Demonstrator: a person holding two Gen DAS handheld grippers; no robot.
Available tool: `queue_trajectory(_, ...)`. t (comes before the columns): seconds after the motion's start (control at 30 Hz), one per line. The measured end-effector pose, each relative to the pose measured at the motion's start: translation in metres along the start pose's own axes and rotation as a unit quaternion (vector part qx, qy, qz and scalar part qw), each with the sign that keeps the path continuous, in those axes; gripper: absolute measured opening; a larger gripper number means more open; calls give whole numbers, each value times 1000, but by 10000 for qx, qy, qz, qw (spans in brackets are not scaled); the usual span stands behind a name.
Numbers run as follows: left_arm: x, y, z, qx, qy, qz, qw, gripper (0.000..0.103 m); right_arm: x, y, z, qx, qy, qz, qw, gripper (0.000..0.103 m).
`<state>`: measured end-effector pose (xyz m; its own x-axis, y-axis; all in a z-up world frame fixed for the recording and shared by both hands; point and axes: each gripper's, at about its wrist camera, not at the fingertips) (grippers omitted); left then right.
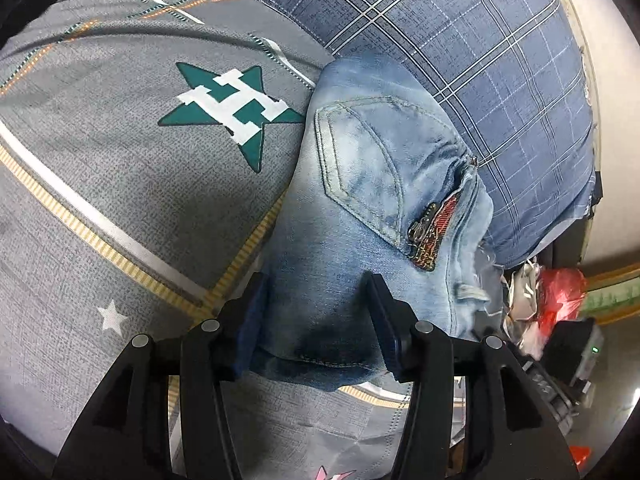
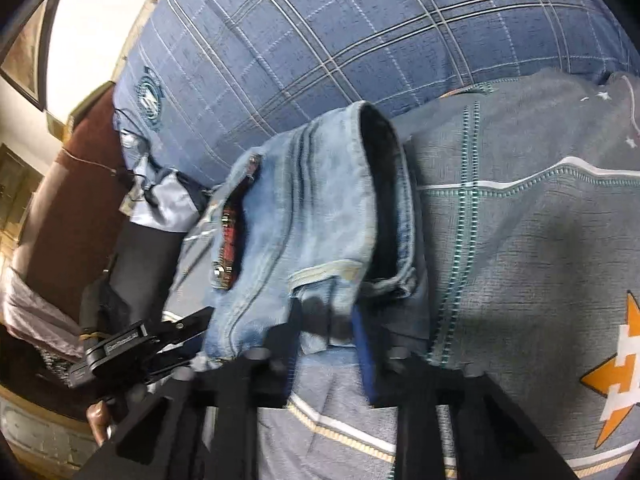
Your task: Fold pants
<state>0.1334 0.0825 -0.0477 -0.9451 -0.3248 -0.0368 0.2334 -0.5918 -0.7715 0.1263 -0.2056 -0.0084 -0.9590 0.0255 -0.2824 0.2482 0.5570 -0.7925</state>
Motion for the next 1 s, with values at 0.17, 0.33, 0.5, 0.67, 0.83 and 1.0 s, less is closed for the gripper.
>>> queue_trajectory(0.17, 0, 3, -3, -73, -23, -44, 10000, 52, 9, -25, -9, -112, -183, 383, 9990, 8)
queue_trajectory(0.33, -1, 6, -2, -76, 10, -158, 9998, 56, 5, 14, 6, 655, 242, -370, 9969, 8)
queue_trajectory(0.5, 1, 7, 4, -319, 127, -80, 9994, 56, 5, 29, -1, 958, 45, -541, 9939, 8)
queue_trajectory(0.67, 3, -7, 13, -676, 380, 181, 9968, 56, 7, 11, -7, 521, -49, -265, 9983, 9)
queue_trajectory(0.83, 0, -31, 24, -458, 594, 623, 9952, 56, 8, -22, 3, -667, 115, 351, 9971, 39)
queue_trajectory(1.0, -51, -23, 49, -324, 728, 306, 9963, 56, -2, -41, -2, -587, 215, 838, 9945, 70)
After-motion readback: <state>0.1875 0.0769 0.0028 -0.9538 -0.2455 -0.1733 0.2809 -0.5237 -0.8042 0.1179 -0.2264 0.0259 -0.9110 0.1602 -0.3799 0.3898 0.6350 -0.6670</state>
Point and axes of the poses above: each gripper's, at about its wrist camera, not at the fingertips, and y roughly the way its jaws point, z to its right, x to its underside, and after that the axes turned 12 degrees about -z, right-handed
